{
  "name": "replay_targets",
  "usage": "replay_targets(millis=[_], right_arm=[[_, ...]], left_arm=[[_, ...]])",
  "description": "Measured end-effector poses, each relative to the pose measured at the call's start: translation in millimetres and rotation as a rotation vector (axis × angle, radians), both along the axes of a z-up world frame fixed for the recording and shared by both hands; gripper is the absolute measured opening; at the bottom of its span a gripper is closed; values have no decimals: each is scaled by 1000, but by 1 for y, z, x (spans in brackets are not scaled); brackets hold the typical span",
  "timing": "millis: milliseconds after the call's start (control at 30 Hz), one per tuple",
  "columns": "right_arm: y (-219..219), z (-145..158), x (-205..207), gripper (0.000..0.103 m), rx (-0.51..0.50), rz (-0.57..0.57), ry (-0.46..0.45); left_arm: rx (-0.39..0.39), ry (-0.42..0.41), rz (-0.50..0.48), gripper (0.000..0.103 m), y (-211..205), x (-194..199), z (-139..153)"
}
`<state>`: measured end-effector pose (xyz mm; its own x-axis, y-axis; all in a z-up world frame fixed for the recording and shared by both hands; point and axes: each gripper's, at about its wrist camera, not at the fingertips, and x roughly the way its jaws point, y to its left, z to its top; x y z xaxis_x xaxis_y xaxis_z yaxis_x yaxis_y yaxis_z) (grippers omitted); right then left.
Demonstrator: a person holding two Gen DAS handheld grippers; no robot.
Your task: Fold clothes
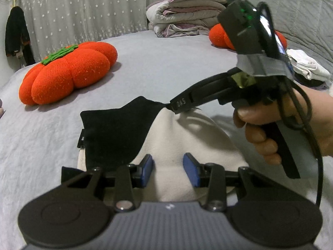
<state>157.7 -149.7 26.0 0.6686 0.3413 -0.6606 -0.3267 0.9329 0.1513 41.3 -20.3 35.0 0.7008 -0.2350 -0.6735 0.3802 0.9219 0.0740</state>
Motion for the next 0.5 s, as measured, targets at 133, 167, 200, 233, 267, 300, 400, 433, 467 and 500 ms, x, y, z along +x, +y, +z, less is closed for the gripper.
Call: replay_targets(millis=[133, 167, 200, 233, 267, 300, 400, 433, 467, 500], right_arm=[[-5, -7, 11, 3, 32, -4, 48], [-6, -8, 12, 3, 40, -4, 57], [-6, -7, 12, 3, 37, -3, 59], [-5, -7, 11, 3, 27, 1, 55], [-4, -7, 9, 3, 18, 4, 53], [-4, -7, 10, 3, 16, 3, 53], [-4, -7, 10, 3, 27, -10, 58], [-4, -7, 10, 3, 29, -14, 57], [-4, -7, 9, 3, 33, -18, 55], [-6, -6, 8, 3, 42, -17, 49]], left_arm=[[2, -2, 0, 35, -1, 0, 0], [2, -1, 0, 35, -1, 0, 0], [2, 0, 0, 35, -1, 1, 0], [2, 1, 0, 35, -1, 1, 0], [2, 0, -1, 35, -1, 1, 0], [2, 0, -1, 35, -1, 1, 0], [1, 0, -4, 35, -1, 1, 0], [1, 1, -5, 35, -1, 1, 0], [0, 1, -6, 35, -1, 0, 0], [0, 1, -6, 35, 0, 0, 0]])
